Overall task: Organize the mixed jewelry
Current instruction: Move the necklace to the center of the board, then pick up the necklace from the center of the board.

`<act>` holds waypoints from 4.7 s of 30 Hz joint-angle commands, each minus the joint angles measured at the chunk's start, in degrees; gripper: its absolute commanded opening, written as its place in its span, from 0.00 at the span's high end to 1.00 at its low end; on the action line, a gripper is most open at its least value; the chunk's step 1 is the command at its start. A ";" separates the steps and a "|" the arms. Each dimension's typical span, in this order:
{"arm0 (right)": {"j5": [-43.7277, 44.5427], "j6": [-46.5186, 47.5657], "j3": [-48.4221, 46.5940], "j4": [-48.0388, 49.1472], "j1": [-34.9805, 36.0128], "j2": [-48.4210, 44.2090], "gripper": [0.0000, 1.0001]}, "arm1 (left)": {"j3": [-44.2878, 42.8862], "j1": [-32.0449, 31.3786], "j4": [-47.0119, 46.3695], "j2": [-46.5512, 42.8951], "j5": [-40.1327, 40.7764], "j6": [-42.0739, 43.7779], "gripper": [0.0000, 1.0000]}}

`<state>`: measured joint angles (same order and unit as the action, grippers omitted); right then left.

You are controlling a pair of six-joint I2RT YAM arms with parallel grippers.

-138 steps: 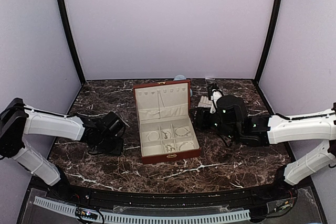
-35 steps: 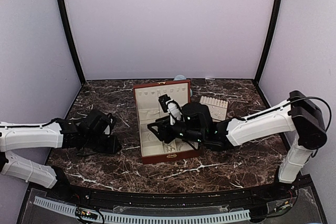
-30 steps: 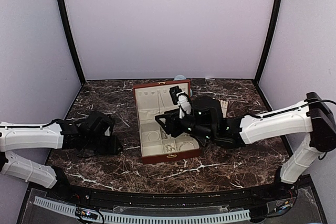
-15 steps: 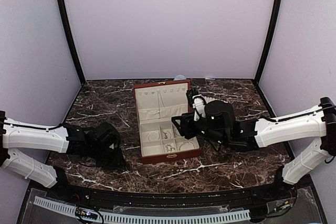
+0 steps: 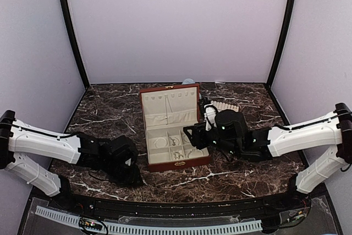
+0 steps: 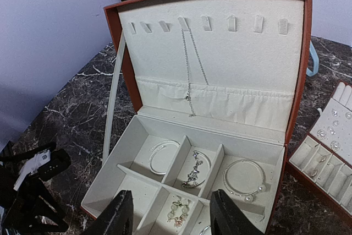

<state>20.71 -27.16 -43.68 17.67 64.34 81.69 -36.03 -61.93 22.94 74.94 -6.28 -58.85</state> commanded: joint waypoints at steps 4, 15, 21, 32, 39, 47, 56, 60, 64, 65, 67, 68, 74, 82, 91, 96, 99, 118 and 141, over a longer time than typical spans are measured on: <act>1.26 -1.36 1.04 1.38 -0.26 -1.42 0.52 | -2.37 -1.84 3.19 2.22 -2.32 1.16 0.64; 1.60 -1.88 1.49 1.49 -0.26 -1.95 0.52 | -1.86 -2.50 -0.53 5.25 -5.39 1.11 0.62; 2.52 -2.15 1.99 1.30 -0.26 -2.67 0.52 | -1.71 -3.04 -2.33 7.22 -7.21 1.11 0.61; 2.65 -2.44 1.93 1.10 -0.26 -3.21 0.52 | -4.50 -4.24 -14.77 14.77 -10.54 5.64 0.62; 4.14 -2.67 2.51 -1.64 -0.26 -6.13 0.52 | -11.04 -4.37 -18.86 23.98 -13.04 11.69 0.62; 5.37 -4.46 3.27 -4.15 -0.18 -8.61 0.52 | -14.78 -4.40 -21.79 27.80 -10.36 15.19 0.61; -0.56 -3.83 5.81 -8.13 2.46 -14.50 0.55 | -11.59 -4.29 -18.67 16.03 -3.42 23.38 0.58; -9.34 -1.53 9.54 -4.39 4.32 -17.85 0.59 | -9.17 -2.84 -13.83 9.05 -1.97 25.30 0.54; -15.97 2.43 8.43 -4.18 6.39 -14.92 0.63 | -8.15 0.46 -9.53 4.39 -1.28 26.96 0.52; -17.22 3.42 7.40 -4.61 6.94 -13.27 0.64 | -7.99 1.18 -8.71 3.70 -1.32 27.17 0.51; -19.73 5.53 4.79 -5.71 8.69 -8.83 0.66 | -7.79 4.01 -7.31 1.99 -1.85 27.67 0.51; -20.40 6.66 3.34 -6.17 9.63 -6.63 0.67 | -8.02 6.21 -5.94 0.87 -2.10 28.09 0.51; -24.72 13.96 -4.43 -9.90 14.16 4.89 0.67 | -11.77 15.41 0.82 -5.06 -3.46 34.68 0.46; -26.73 20.44 -9.95 -14.63 14.55 14.84 0.70 | -16.31 26.67 3.20 -8.94 -6.70 43.32 0.40; -24.24 25.79 -14.37 -21.68 14.59 21.57 0.75 | -17.34 27.57 0.02 -9.97 0.10 50.05 0.39; -22.82 26.77 -15.79 -22.78 14.59 23.08 0.76 | -15.54 27.57 -2.10 -10.49 0.77 51.00 0.39; -22.56 28.82 -16.74 -23.64 14.59 24.38 0.77 | -14.50 27.57 -3.33 -10.58 0.93 51.11 0.39; -20.89 30.67 -16.98 -24.71 14.59 28.15 0.78 | -10.96 27.57 -6.59 -11.26 2.28 51.53 0.39; -30.61 17.55 -7.48 -7.28 7.82 16.17 1.00 | -1.73 19.34 -21.07 -13.45 -19.62 61.62 0.40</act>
<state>-5.34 -5.43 -53.60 2.37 74.65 100.79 -39.53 -39.00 6.83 60.07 -20.43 -1.83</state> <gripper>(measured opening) 0.005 0.601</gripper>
